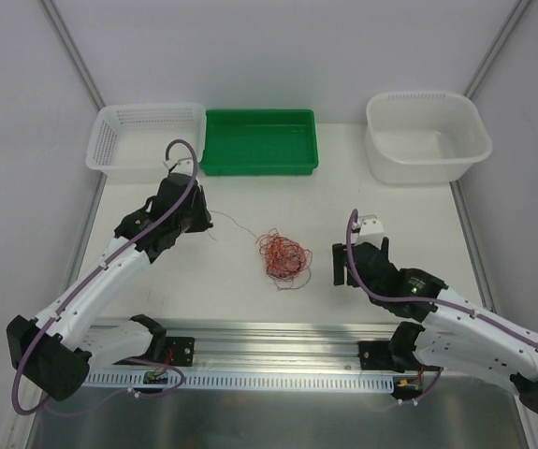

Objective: Untangle the cables

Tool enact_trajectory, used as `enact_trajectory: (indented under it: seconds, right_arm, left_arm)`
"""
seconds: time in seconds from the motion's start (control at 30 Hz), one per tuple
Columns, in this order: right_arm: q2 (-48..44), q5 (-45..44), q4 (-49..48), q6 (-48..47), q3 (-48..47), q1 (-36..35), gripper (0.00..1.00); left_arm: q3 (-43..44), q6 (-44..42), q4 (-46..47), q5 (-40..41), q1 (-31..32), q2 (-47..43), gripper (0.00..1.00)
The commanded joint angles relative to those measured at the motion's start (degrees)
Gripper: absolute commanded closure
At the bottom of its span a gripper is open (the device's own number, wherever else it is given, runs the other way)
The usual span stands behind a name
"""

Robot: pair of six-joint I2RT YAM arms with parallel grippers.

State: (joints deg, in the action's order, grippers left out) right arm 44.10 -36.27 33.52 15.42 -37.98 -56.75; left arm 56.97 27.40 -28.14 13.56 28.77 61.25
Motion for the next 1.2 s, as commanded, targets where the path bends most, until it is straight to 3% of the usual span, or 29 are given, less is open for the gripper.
enact_trajectory:
  seconds: [0.0, 0.23, 0.47, 0.63, 0.83, 1.0, 1.1, 1.13, 1.17]
  right_arm:
    - [1.5, 5.4, -1.2, -0.6, -2.5, 0.0, 0.22]
    - [14.5, 13.2, -9.4, -2.8, -13.1, -1.2, 0.22]
    - [32.0, 15.7, -15.7, -1.5, -23.7, -2.8, 0.21]
    - [46.0, 11.6, -16.7, 2.1, -30.4, -3.9, 0.21]
    - [57.4, 7.1, -13.8, 5.1, -37.1, -4.2, 0.23]
    - [61.9, 6.6, -12.6, 5.9, -36.5, -4.2, 0.33]
    - [59.2, 4.5, -12.1, 5.9, -33.0, -4.1, 0.51]
    - [58.1, 3.8, -12.2, 5.8, -31.0, -4.1, 0.65]
    - [55.4, 3.2, -11.6, 5.2, -30.1, -4.0, 0.72]
  left_arm:
    - [1.1, -4.9, -0.8, -8.2, -0.3, 0.3, 1.0]
    - [-2.1, -8.3, 0.6, -8.9, -0.3, -3.1, 1.0]
    - [-3.7, -9.4, 1.1, 0.0, -0.4, -7.2, 1.0]
    - [-4.4, -8.5, 1.1, 6.3, -1.4, -9.3, 1.0]
    - [-5.2, -7.5, 1.8, 8.1, -4.6, -11.6, 1.0]
    - [-5.8, -7.2, 2.2, 8.9, -7.1, -12.8, 1.0]
    - [-6.1, -7.1, 2.3, 8.9, -9.0, -12.6, 1.0]
    - [-6.1, -7.0, 2.3, 8.9, -9.5, -12.5, 1.0]
    - [-6.2, -7.0, 2.3, 8.8, -10.7, -12.4, 1.0]
